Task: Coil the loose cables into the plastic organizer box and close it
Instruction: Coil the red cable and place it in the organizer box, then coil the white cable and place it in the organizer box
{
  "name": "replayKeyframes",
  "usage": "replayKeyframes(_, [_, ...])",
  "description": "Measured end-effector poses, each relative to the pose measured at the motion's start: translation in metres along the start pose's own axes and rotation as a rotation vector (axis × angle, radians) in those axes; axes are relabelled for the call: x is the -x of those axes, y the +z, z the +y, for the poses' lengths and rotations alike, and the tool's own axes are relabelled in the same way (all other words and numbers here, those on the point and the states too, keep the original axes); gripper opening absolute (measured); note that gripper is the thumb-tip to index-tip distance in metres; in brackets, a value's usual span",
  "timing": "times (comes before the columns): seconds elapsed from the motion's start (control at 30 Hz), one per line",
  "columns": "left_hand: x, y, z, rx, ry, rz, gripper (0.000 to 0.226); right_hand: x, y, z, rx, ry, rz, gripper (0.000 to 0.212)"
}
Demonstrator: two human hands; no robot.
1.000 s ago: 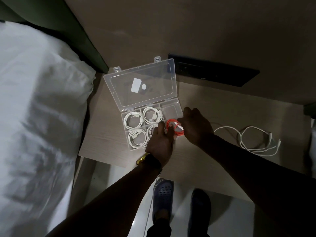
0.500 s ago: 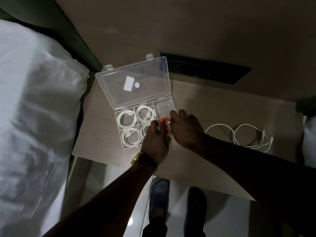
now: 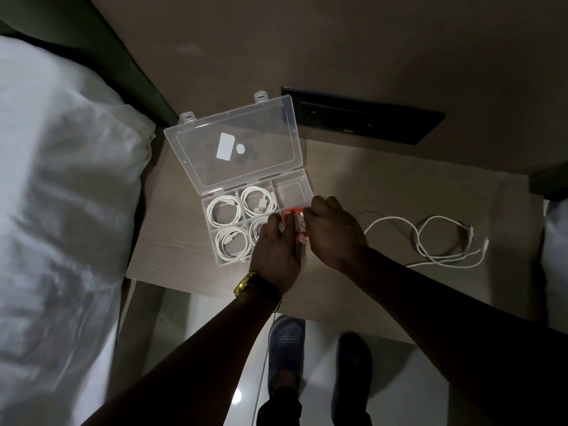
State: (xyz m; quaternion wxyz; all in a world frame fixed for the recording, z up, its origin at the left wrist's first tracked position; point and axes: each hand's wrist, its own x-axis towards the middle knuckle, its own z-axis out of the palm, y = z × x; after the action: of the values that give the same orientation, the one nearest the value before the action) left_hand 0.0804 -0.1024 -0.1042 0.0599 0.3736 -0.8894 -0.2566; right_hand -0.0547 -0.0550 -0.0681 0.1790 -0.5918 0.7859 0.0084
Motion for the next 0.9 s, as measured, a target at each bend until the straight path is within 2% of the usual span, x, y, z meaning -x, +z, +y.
replayKeyframes(0.23, [-0.001, 0.001, -0.003, 0.0, 0.019, -0.007, 0.051, 0.022, 0.011, 0.014, 0.057, -0.098, 0.045, 0.044])
replayKeyframes(0.53, [-0.009, -0.001, 0.009, -0.15, -0.038, -0.082, 0.05, 0.036, 0.028, 0.017, 0.023, -0.009, 0.042, 0.058])
replayKeyframes(0.73, [-0.006, -0.014, 0.017, -0.059, -0.055, -0.028, 0.044, 0.068, 0.011, 0.032, -0.197, 0.001, 0.158, 0.051])
replayKeyframes(0.8, [-0.002, -0.016, 0.022, -0.059, -0.071, 0.054, 0.042, 0.082, 0.007, 0.054, -0.276, 0.057, 0.232, 0.044])
replayKeyframes(0.9, [0.006, -0.013, 0.043, 0.004, -0.001, 0.145, 0.039, 0.1, 0.001, 0.09, -0.314, 0.229, 0.298, 0.031])
